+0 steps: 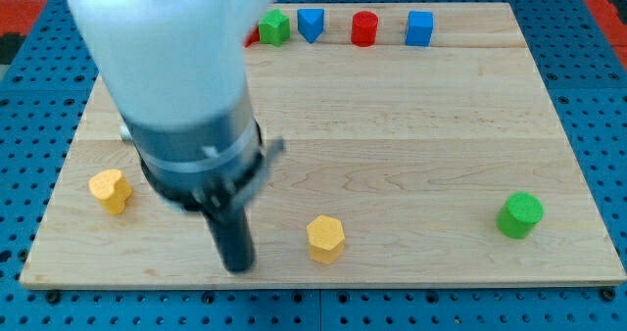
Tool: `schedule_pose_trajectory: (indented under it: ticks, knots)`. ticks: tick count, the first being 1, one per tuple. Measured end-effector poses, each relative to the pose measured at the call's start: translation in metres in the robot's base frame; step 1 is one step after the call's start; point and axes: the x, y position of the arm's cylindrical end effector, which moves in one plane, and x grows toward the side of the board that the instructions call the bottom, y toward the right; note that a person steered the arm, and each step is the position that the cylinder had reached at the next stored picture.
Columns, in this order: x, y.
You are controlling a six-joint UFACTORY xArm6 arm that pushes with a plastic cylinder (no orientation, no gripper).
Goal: Slide the yellow hexagon towards the top left
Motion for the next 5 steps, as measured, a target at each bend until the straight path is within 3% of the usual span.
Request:
schedule_pose_trajectory:
  ticks: [1,3,4,5]
  knots:
    - [0.001,0.041]
    - [-0.050,0.113]
    - [-0.106,0.095]
    - [-0.151,0.022]
